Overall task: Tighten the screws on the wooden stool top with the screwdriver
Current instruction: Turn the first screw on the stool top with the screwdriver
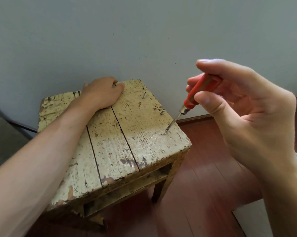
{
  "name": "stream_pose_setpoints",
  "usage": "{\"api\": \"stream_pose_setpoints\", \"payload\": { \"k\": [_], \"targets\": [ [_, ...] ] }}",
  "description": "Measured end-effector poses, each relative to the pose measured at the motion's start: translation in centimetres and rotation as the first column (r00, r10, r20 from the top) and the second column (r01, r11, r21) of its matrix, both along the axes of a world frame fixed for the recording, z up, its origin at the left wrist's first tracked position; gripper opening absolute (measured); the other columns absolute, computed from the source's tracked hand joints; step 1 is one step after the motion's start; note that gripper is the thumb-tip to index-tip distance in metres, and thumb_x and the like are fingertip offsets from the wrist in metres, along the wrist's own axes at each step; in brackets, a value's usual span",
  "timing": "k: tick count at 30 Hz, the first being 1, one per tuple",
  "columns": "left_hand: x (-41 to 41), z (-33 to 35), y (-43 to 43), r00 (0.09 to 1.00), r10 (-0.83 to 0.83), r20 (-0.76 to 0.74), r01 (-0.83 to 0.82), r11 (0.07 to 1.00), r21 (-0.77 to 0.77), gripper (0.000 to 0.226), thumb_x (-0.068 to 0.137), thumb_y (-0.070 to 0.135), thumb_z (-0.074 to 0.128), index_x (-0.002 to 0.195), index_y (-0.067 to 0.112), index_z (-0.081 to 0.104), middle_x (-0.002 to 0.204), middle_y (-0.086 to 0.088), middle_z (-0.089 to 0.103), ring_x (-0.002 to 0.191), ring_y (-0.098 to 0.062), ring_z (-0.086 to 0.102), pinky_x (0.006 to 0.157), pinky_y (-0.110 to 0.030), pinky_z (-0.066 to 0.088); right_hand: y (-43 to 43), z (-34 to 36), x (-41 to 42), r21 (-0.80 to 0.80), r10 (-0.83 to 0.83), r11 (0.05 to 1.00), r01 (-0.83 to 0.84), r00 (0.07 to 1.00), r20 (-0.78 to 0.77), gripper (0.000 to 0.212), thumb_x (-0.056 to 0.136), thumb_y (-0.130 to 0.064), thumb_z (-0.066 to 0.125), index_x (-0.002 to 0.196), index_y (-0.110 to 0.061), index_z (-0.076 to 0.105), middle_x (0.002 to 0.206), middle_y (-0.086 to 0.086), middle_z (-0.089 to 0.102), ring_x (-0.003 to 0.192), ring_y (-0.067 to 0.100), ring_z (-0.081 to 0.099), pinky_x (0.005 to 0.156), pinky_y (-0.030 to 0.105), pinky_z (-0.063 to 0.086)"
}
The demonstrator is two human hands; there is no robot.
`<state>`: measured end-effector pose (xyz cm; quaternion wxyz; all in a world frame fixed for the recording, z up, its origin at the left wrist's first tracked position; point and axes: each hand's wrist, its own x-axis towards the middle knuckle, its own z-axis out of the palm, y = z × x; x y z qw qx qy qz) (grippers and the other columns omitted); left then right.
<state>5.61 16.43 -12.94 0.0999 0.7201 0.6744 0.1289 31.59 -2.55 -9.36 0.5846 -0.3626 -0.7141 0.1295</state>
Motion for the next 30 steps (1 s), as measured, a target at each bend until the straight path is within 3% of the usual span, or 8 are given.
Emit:
{"api": "stream_pose_setpoints", "payload": {
  "k": [3, 9, 14, 18, 20, 25, 28, 30],
  "targets": [
    [0.0, 0.0, 0.0, 1.0, 0.002, -0.005, -0.002, 1.0, 0.002, 0.053, 0.103, 0.054, 0.034, 0.138, 0.022, 0.056, 0.142, -0.006, 0.057, 0.131, -0.032, 0.05, 0.112, -0.051, 0.034, 0.0, 0.0, -0.8, 0.033, -0.042, 0.999, 0.042, 0.999, 0.0, 0.039, 0.098, -0.015, 0.08, 0.129, -0.034, 0.066, 0.108, -0.011, 0.077, 0.104, 0.017, 0.078, 0.085, 0.04, 0.06],
    [-0.1, 0.0, 0.0, 1.0, -0.01, 0.001, 0.01, 1.0, 0.001, 0.053, 0.103, 0.054, 0.033, 0.138, 0.021, 0.056, 0.141, -0.006, 0.058, 0.13, -0.032, 0.051, 0.111, -0.051, 0.036, 0.0, -0.1, -1.3, 0.094, -0.136, 0.987, 0.132, 0.99, 0.029, 0.033, 0.098, -0.019, 0.081, 0.126, -0.03, 0.067, 0.106, -0.004, 0.075, 0.094, 0.01, 0.072, 0.082, 0.018, 0.049],
    [-0.1, 0.0, 0.1, 1.0, -0.018, -0.003, 0.018, 1.0, -0.002, 0.053, 0.103, 0.054, 0.033, 0.137, 0.02, 0.057, 0.141, -0.006, 0.058, 0.13, -0.032, 0.051, 0.111, -0.051, 0.036, -0.2, -0.1, -0.6, 0.026, -0.088, 0.996, 0.087, 0.995, 0.055, 0.032, 0.103, -0.018, 0.074, 0.133, -0.027, 0.067, 0.116, -0.001, 0.075, 0.106, 0.021, 0.075, 0.082, 0.04, 0.057],
    [-0.2, 0.0, 0.1, 1.0, -0.023, 0.001, 0.023, 1.0, -0.001, 0.054, 0.103, 0.054, 0.033, 0.137, 0.02, 0.056, 0.141, -0.006, 0.058, 0.13, -0.032, 0.051, 0.111, -0.052, 0.036, -0.7, 0.8, 0.6, -0.055, 0.075, 0.996, -0.068, 0.989, 0.125, 0.036, 0.107, -0.007, 0.062, 0.142, -0.017, 0.06, 0.145, 0.001, 0.066, 0.128, 0.019, 0.069, 0.101, 0.033, 0.057],
    [-0.2, -0.1, 0.1, 1.0, -0.026, 0.008, 0.026, 1.0, -0.001, 0.054, 0.103, 0.054, 0.033, 0.137, 0.019, 0.057, 0.141, -0.007, 0.058, 0.129, -0.032, 0.051, 0.111, -0.052, 0.037, -0.8, 1.0, 0.7, -0.083, 0.106, 0.992, -0.098, 0.988, 0.109, 0.036, 0.106, -0.006, 0.061, 0.141, -0.018, 0.06, 0.14, 0.001, 0.069, 0.127, 0.019, 0.071, 0.106, 0.034, 0.057],
    [-0.2, -0.2, 0.1, 1.0, -0.02, 0.0, 0.02, 1.0, 0.001, 0.055, 0.102, 0.055, 0.033, 0.137, 0.02, 0.057, 0.14, -0.006, 0.059, 0.128, -0.032, 0.052, 0.11, -0.052, 0.037, -0.8, 0.9, 0.4, -0.048, 0.012, 0.999, -0.009, 0.999, 0.053, 0.037, 0.103, -0.007, 0.069, 0.136, -0.02, 0.064, 0.122, -0.004, 0.076, 0.115, 0.018, 0.076, 0.098, 0.037, 0.061],
    [-0.2, -0.2, 0.1, 1.0, -0.018, -0.005, 0.018, 1.0, 0.002, 0.055, 0.102, 0.056, 0.032, 0.137, 0.021, 0.056, 0.14, -0.006, 0.059, 0.128, -0.032, 0.052, 0.11, -0.052, 0.037, -0.4, 0.6, 0.2, 0.008, -0.073, 0.997, 0.073, 0.997, 0.035, 0.032, 0.099, -0.014, 0.077, 0.128, -0.022, 0.066, 0.107, -0.008, 0.076, 0.103, 0.015, 0.077, 0.085, 0.042, 0.061],
    [-0.2, -0.1, 0.1, 1.0, -0.017, -0.013, 0.017, 1.0, 0.003, 0.056, 0.103, 0.056, 0.032, 0.139, 0.021, 0.055, 0.141, -0.006, 0.058, 0.129, -0.032, 0.051, 0.11, -0.052, 0.036, -0.2, 0.5, 0.0, 0.055, -0.12, 0.992, 0.118, 0.992, 0.036, 0.03, 0.098, -0.017, 0.08, 0.123, -0.023, 0.065, 0.099, -0.01, 0.072, 0.094, 0.007, 0.076, 0.077, 0.036, 0.057]
  ]
}}
